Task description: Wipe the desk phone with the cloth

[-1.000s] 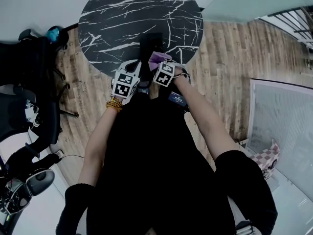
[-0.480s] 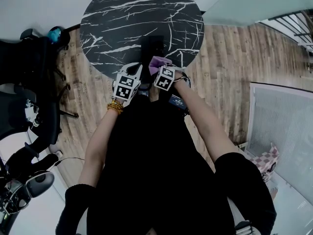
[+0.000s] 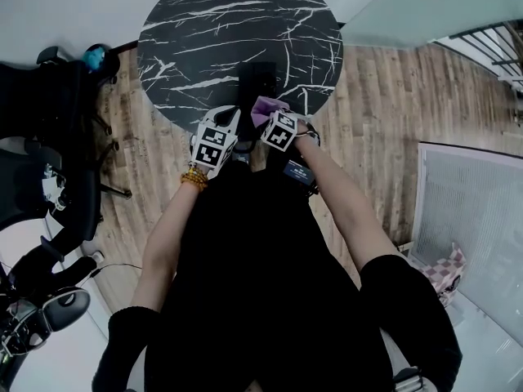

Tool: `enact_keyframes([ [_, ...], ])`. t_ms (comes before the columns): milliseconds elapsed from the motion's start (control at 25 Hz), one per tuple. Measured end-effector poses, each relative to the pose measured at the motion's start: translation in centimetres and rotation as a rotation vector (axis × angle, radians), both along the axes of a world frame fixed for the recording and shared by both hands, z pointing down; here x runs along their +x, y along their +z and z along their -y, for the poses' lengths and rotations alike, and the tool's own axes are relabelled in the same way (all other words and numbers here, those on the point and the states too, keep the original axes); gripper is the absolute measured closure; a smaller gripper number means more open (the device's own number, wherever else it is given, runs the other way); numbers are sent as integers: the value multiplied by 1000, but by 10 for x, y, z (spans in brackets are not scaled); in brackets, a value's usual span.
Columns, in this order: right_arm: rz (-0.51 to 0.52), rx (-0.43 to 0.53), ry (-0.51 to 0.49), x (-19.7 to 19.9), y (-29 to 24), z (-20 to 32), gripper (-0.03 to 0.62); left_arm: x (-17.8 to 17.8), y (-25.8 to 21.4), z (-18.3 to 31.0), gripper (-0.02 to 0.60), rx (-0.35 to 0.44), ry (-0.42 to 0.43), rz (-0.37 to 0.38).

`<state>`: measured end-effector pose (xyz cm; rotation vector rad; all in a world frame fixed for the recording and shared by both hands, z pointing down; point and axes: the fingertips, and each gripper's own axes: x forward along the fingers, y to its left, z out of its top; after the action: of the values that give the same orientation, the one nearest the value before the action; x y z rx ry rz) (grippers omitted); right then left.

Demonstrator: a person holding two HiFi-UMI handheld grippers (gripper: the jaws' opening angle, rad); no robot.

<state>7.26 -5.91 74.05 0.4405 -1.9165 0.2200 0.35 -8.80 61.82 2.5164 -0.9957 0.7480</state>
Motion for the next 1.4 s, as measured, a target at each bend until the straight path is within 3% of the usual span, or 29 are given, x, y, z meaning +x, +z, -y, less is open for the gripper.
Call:
enact_keyframes([
  [80,43,-77,30,2,0,-5,536,-1,-2,1,568,11,-5,-2],
  [240,96,-145,-23,1,-17,-9,536,-2,-11,5,568,46,1,9],
  [400,318,-190,20,-13,-65,4,535,7,-35,12,568,113,27,1],
  [520,412,-96,59,-15,-106,26,536,10,-62,26,568,178,20,-25],
  [720,561,139,176,-16,-177,62,534,11,-112,49,568,289,-31,-73],
  [960,599,428,257,-16,-235,81,534,14,-161,61,568,426,-66,-101],
  [1120,656,537,312,-18,-265,78,534,11,-179,58,568,476,-97,-118],
  [1400,726,649,323,-24,-294,61,536,4,-183,48,568,508,-157,-121],
])
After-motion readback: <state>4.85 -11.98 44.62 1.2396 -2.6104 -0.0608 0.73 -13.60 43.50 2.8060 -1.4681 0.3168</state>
